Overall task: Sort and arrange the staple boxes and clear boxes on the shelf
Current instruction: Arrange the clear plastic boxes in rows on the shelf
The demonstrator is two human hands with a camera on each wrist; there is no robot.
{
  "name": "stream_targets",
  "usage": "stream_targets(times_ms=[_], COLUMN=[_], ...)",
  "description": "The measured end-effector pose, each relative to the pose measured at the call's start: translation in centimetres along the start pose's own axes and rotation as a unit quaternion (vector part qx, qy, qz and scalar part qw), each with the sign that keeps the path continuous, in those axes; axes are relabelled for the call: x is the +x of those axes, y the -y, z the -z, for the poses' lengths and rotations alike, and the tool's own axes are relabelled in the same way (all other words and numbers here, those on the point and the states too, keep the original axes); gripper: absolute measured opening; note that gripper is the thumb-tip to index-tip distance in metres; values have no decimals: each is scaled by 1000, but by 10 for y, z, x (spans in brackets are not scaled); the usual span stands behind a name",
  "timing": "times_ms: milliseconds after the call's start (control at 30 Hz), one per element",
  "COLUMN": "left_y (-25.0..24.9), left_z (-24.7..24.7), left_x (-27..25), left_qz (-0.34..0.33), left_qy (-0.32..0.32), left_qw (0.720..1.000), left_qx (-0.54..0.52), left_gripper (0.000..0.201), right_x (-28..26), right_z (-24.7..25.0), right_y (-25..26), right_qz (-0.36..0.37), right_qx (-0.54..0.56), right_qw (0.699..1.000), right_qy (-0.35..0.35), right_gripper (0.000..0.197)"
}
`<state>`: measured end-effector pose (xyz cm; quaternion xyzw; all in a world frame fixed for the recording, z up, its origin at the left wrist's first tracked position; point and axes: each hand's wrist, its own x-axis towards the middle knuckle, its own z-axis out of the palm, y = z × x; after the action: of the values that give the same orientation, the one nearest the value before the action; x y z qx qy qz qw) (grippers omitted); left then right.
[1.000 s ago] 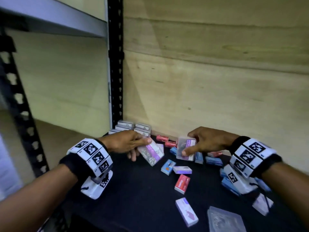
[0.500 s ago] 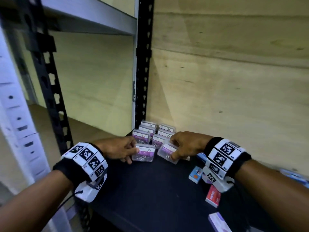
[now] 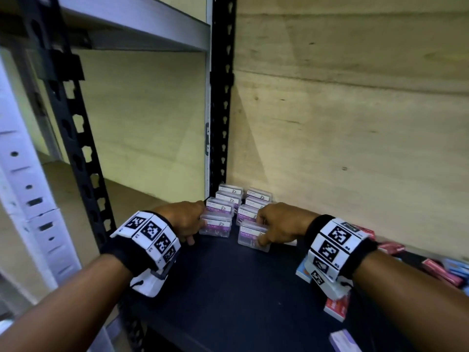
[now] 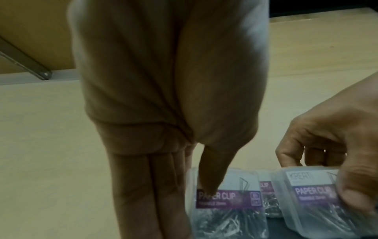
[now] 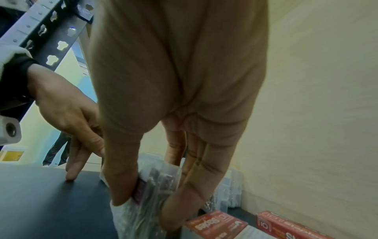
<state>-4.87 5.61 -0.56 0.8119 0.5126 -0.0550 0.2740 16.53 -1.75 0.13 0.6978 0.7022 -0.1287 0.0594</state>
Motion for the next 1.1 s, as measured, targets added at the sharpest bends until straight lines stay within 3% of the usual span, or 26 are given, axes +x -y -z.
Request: stream_targets(times_ms=[333, 500, 800, 1100], left_y=[2, 1, 0, -1], left_z=[-5, -5, -6, -9], left_x=[14, 22, 26, 30], left_qz=[9, 7, 17, 0], left_qy=[-42, -55, -77, -96], left_qw=[999, 997, 990, 986], left_qx=[0, 61, 119, 133], left_gripper=[22, 37, 60, 56], right_x=[-12, -19, -15, -12], right_z=[10, 13, 12, 11], right_y=[-9, -15, -14, -15], right_qz=[25, 55, 57, 60], right_qx=[18, 52, 84, 88], right_qw=[998, 996, 993, 993], right_qy=[-47, -48, -54, -53], right_gripper=[34, 20, 17, 17])
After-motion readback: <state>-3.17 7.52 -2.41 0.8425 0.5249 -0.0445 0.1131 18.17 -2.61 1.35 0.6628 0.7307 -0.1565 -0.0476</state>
